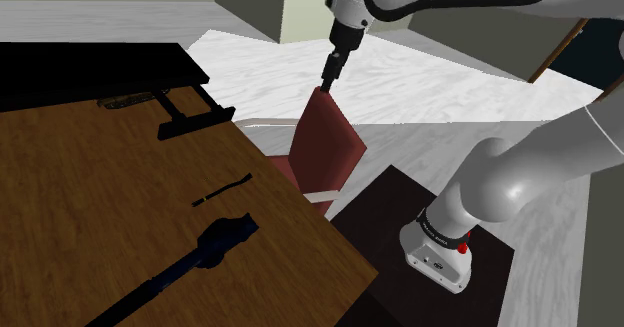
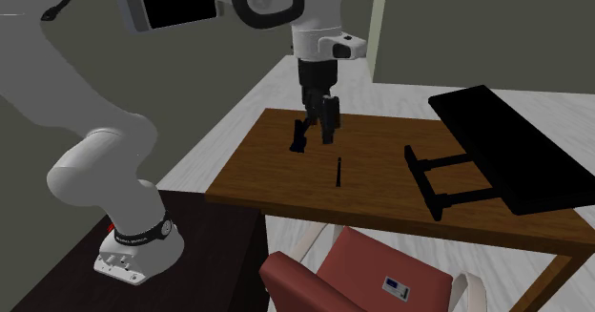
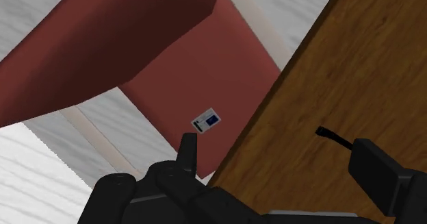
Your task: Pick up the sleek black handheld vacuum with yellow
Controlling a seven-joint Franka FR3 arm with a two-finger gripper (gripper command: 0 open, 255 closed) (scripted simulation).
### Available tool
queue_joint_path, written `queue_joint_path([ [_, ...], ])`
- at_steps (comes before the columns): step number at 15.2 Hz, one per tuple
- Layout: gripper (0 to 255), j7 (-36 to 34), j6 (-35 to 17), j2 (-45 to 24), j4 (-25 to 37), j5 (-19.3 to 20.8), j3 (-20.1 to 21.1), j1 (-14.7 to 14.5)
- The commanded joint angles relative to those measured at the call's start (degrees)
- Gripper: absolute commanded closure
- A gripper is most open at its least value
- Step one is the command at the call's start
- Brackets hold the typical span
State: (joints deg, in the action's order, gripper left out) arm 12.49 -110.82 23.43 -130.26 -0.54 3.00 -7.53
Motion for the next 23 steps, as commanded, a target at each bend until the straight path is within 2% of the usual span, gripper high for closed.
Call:
queue_joint_path([
  [1, 0, 2.6, -2.61, -4.15, 1.12, 0.04, 0.46, -1.12],
  [12, 0, 15.09, -11.04, -24.56, 10.39, 1.74, 4.29, -6.14],
  [23, 0, 24.81, -15.58, -42.97, 21.02, 7.0, 8.95, -11.38],
])
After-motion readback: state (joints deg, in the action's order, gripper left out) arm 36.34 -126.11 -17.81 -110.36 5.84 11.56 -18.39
